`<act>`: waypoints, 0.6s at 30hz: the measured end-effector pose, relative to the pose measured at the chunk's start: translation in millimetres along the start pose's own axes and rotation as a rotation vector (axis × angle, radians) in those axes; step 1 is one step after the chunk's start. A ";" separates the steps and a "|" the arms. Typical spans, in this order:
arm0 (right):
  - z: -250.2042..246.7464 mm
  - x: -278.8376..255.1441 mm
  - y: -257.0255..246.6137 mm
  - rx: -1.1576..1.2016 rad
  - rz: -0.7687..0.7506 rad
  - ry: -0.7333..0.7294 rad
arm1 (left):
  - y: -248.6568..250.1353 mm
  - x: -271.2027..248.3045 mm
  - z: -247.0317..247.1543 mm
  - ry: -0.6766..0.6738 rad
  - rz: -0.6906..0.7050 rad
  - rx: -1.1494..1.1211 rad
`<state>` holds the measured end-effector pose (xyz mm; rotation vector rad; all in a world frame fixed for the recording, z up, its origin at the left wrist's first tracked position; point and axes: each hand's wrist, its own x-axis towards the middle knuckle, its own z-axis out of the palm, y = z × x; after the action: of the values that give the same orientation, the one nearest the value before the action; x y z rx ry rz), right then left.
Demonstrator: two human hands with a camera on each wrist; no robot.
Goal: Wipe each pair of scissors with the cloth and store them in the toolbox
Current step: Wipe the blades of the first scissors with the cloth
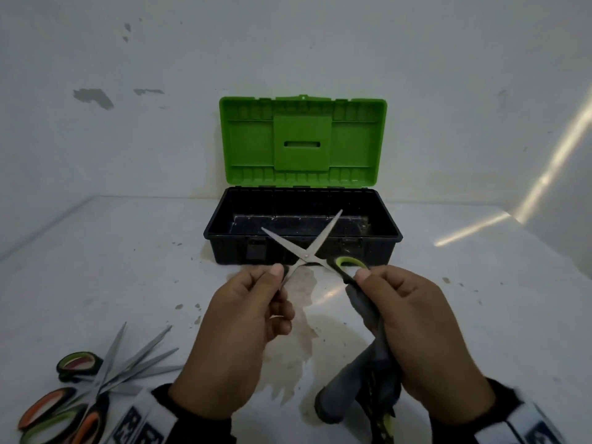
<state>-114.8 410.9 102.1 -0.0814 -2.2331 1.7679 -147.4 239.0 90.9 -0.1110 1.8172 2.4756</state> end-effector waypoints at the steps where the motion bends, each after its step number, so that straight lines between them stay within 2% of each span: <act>1: 3.2 -2.4 0.5 -0.008 -0.010 0.018 | 0.2 0.5 2.6 0.019 -0.004 -0.078; 7: 20.9 -12.5 3.3 0.004 -0.056 -0.015 | -1.3 4.5 13.0 0.088 -0.009 -0.373; 11: 30.6 -19.7 2.9 0.040 -0.047 -0.065 | -3.5 5.5 15.7 0.107 0.057 -0.355; 14: 35.1 -22.0 5.7 0.128 -0.005 -0.054 | -1.3 7.1 10.6 0.098 0.050 -0.432; 18: 43.5 -24.1 9.8 0.124 -0.001 -0.052 | -1.0 7.7 5.8 0.098 0.082 -0.463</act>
<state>-104.4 366.9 79.2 -0.0084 -2.1521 1.9243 -155.1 245.0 91.0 -0.1855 1.2626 2.9502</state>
